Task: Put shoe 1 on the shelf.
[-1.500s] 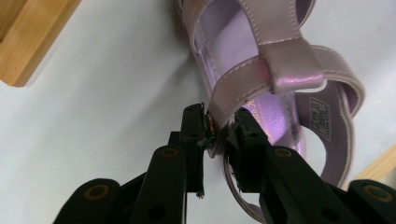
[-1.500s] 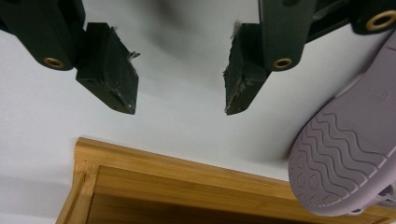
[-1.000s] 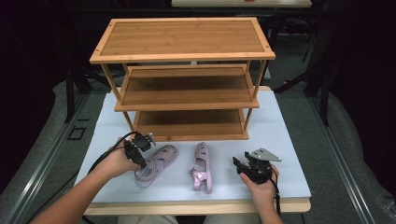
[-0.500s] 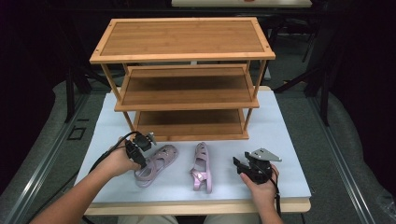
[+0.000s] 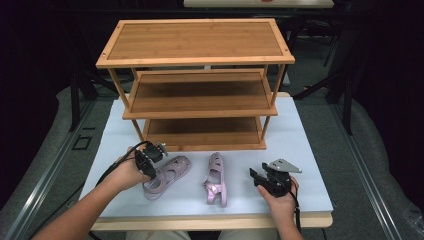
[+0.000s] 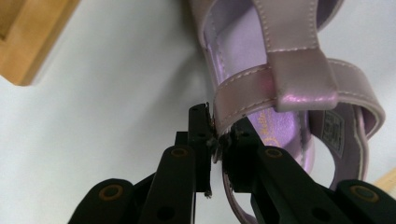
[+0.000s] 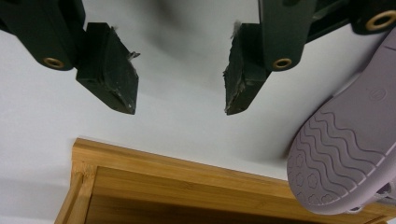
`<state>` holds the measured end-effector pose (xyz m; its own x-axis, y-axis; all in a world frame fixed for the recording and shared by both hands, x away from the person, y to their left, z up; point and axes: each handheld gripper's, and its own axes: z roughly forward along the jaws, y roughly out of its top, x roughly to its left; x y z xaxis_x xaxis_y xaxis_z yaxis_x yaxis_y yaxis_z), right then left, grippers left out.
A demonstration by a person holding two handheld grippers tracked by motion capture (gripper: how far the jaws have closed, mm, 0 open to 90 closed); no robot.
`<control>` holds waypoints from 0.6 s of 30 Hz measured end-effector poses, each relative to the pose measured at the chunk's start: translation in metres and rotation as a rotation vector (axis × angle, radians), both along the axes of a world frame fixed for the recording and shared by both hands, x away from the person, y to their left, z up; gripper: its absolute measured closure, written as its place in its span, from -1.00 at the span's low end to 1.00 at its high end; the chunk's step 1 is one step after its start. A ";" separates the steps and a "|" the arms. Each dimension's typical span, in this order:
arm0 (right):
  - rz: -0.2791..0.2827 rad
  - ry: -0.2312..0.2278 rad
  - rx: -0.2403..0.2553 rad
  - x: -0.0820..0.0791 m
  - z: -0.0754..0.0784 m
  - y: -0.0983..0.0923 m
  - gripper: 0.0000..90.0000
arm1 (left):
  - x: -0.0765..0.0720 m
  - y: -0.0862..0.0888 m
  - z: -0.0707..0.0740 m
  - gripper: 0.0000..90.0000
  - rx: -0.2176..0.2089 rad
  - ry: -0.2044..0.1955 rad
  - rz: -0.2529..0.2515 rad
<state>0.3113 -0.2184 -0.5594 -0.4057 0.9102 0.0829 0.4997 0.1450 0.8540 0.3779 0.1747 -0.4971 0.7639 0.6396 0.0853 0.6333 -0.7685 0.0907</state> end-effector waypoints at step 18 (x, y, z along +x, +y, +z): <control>-0.007 0.017 0.015 0.001 0.000 -0.002 -0.02 | -0.023 0.030 0.004 0.85 -0.323 -0.211 0.091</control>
<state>0.3118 -0.2202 -0.5598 -0.3978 0.9116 0.1033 0.5155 0.1289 0.8472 0.3545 0.2044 -0.4934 0.6901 0.7235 0.0178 0.6390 -0.6208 0.4543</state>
